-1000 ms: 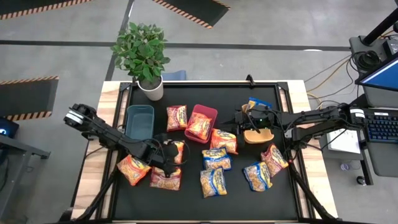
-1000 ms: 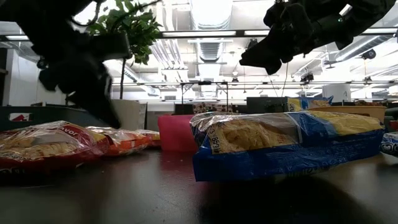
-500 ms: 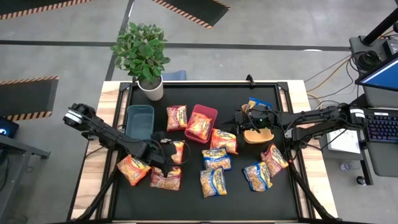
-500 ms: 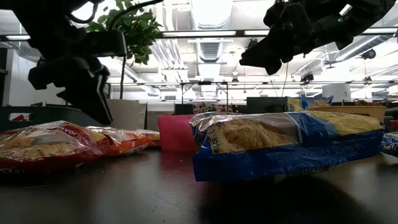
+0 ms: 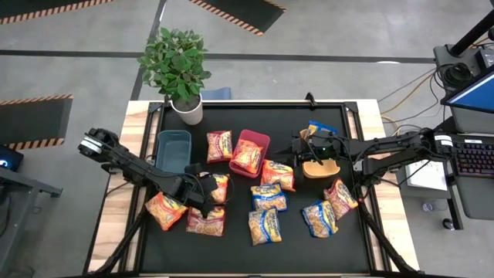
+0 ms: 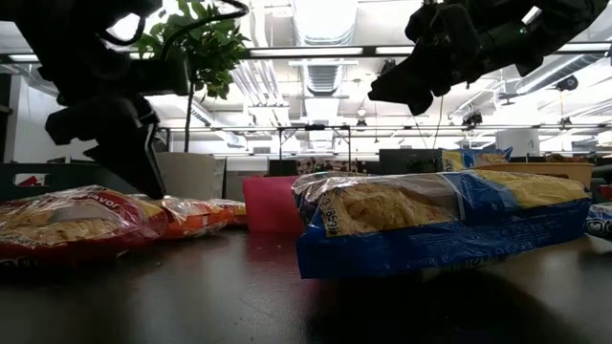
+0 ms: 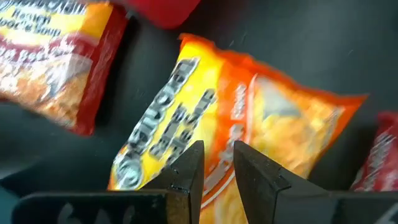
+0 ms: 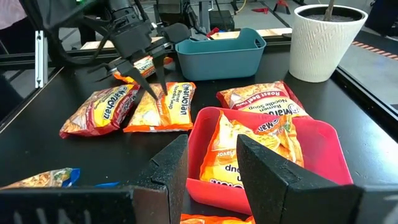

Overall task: Sort Maruchan noodles
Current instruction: Put the orange noodle pack into the red bin

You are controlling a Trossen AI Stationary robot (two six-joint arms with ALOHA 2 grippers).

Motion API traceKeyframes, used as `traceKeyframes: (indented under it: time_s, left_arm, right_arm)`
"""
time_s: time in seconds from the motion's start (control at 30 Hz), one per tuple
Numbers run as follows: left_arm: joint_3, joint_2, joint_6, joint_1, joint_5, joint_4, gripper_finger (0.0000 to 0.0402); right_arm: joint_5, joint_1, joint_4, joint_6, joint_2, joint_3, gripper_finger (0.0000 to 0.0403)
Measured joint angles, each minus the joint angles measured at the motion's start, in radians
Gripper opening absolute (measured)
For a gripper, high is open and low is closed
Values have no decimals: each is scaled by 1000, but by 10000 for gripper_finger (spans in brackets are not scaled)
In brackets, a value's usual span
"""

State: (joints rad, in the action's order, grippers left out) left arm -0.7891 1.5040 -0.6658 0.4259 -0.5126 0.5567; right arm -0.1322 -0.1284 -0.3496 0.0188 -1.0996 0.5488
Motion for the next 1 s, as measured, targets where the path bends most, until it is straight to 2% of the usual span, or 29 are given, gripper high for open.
traceKeyframes:
  time_s: [0.23, 0.57, 0.63, 0.8, 1.0]
  left_arm:
    - [0, 0, 17, 1, -2, -144, 70]
    - [-2, 0, 181, 8, -5, -411, 70]
    - [-8, 0, 213, 6, -35, -449, 70]
    - [-18, 0, 239, 6, -74, -478, 70]
    - [-18, 10, 160, 6, -83, -481, 70]
  right_arm:
    - [-1, 13, 0, 7, 0, 0, 125]
    - [-3, 32, 0, -36, 0, 0, 125]
    - [-3, 32, 0, -53, 0, 0, 125]
    - [-3, 32, -26, -117, 0, 0, 125]
    - [-3, 32, -108, -185, 0, 0, 125]
